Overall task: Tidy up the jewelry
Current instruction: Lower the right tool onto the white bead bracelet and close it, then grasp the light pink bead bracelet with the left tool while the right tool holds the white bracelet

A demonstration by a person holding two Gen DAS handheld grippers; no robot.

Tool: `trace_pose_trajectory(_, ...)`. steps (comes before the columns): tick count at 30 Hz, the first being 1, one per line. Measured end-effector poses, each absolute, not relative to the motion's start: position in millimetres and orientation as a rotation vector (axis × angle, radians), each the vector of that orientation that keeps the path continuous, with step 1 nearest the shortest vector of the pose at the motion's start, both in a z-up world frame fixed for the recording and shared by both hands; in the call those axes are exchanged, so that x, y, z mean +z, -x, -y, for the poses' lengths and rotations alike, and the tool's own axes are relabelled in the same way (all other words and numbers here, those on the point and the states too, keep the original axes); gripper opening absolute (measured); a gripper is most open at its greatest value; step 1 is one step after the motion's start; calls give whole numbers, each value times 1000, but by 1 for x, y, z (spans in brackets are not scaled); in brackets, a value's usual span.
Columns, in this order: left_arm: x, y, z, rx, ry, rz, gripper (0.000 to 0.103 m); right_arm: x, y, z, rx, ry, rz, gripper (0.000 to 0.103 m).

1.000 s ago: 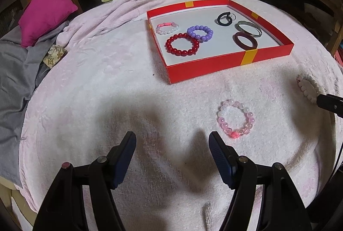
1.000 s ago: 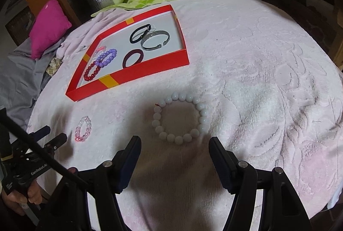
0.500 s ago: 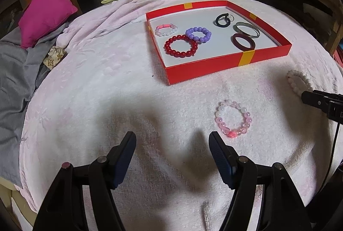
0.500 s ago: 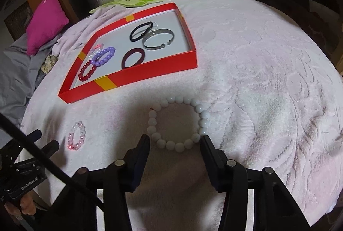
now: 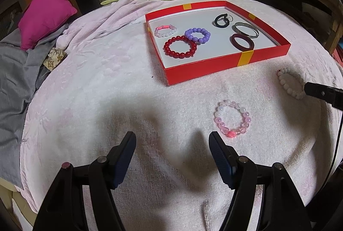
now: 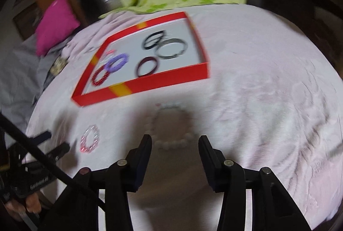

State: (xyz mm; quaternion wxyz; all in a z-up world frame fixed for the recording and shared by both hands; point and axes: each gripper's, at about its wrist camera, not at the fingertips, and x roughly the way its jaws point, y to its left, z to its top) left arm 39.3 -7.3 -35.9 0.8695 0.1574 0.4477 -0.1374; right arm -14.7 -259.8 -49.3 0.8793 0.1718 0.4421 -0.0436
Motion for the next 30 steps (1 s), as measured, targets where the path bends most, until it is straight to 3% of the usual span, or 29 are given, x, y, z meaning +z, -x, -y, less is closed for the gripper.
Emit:
trace_pose_trajectory(6,-37,-38,8,-290,-337,-940,71,-57,-1,261,-102,-389,-955,52)
trace_pose_trajectory(9,-37,-38,7,-293,-337,-942,71,-60,-10,253,-102,-365,-956,64)
trace_pose_trajectory(14,-38,-39,8,-303,-330,-949,71,-63,-18,235,-127,-252,-932,64)
trace_pose_trajectory(15,-38,-39,9,-305,-329,-950,71,-63,-18,234,-131,-235,-927,60)
trace_pose_trajectory(16,-38,-40,9,-307,-330,-950,71,-63,-19,230,-134,-207,-921,43)
trace_pose_trajectory(19,-39,-40,11,-310,-329,-953,71,-62,-17,225,-162,-135,-920,18)
trace_pose_trajectory(23,-41,-42,11,-316,-326,-962,71,-61,-11,227,-160,-120,-924,11)
trace_pose_trajectory(30,-41,-44,13,-379,-270,-978,71,-60,4,238,-128,-198,-952,11)
